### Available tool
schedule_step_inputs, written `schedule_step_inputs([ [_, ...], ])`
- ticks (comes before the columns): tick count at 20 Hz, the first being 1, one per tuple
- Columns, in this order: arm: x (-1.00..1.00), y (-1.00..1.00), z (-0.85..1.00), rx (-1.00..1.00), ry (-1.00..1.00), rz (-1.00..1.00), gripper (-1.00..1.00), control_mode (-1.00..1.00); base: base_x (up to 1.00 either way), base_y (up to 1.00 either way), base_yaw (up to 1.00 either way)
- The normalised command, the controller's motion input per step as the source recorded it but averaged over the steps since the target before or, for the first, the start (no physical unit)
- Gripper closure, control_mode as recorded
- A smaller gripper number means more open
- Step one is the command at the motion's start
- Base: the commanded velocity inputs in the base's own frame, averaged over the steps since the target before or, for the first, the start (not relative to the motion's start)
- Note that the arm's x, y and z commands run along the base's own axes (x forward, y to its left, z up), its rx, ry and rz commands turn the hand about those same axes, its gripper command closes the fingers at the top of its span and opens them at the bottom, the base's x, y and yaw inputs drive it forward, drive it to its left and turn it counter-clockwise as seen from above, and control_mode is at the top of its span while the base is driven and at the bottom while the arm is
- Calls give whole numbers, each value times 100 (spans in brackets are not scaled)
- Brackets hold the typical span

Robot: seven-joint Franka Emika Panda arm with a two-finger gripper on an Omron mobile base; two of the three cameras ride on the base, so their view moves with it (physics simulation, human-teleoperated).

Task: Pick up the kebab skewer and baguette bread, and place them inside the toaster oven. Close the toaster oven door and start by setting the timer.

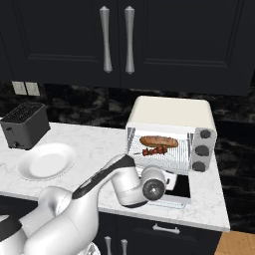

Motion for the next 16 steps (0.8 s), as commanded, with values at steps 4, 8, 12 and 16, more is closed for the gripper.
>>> schedule_step_inputs([
  [4,2,-10,0,-9,-2,0,-100,-100,0,0,0],
  [8,0,-7,0,-15,-6,0,-100,-100,0,0,0],
  [12,0,0,0,-17,-8,0,-100,-100,0,0,0],
  [16,12,0,0,-4,-1,2,-100,-100,0,0,0],
])
